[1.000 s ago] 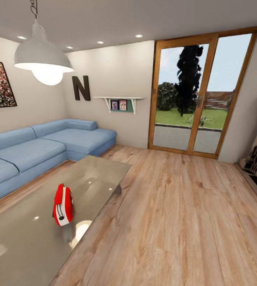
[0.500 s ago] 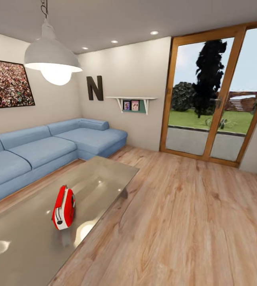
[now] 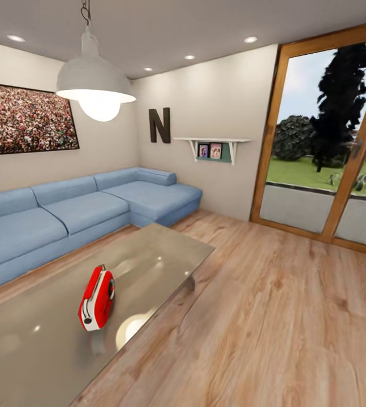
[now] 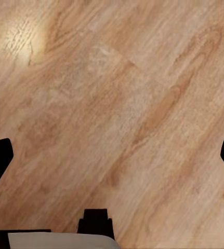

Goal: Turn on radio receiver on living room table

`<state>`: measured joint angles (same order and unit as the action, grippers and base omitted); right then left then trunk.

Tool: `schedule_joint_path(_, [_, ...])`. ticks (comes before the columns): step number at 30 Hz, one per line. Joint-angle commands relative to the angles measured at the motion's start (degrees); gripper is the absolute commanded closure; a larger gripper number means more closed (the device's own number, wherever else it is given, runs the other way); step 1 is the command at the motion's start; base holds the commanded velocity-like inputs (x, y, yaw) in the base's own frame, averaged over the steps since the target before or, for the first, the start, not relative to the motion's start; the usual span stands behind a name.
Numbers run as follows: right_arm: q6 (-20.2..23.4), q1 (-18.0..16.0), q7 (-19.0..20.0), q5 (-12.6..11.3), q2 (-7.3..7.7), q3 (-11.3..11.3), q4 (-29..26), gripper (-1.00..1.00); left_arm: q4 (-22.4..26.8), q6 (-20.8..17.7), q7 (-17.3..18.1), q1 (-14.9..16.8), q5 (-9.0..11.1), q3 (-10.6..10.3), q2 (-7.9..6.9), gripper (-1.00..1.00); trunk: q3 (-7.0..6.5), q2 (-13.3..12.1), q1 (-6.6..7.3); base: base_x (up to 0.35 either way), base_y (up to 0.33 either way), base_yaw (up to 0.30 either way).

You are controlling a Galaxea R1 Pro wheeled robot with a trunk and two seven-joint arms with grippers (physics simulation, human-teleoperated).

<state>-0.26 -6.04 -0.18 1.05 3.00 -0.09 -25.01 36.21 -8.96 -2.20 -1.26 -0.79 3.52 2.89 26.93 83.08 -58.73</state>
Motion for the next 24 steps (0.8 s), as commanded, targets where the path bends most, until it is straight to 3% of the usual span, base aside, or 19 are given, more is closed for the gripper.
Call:
schedule_joint_path(1, [0.0,0.0,0.0,0.0,0.00,0.0,0.0,-1.00,0.0,0.0,0.0,0.0,0.0,0.0,0.00,-1.00,0.00,0.0,0.00,0.244,-0.237,0.288])
schedule_joint_path(12, [0.0,0.0,0.0,0.0,0.02,0.0,0.0,-1.00,0.0,0.7,0.1,0.0,0.2,0.0,-0.67,-1.00,0.00,0.0,0.00,0.222,-0.139,0.288])
schedule_joint_path(24, [0.0,0.0,0.0,0.0,0.00,0.0,0.0,-1.00,0.0,1.0,0.1,0.0,0.3,0.0,-0.70,-1.00,0.00,0.0,0.00,0.019,-0.003,0.288])
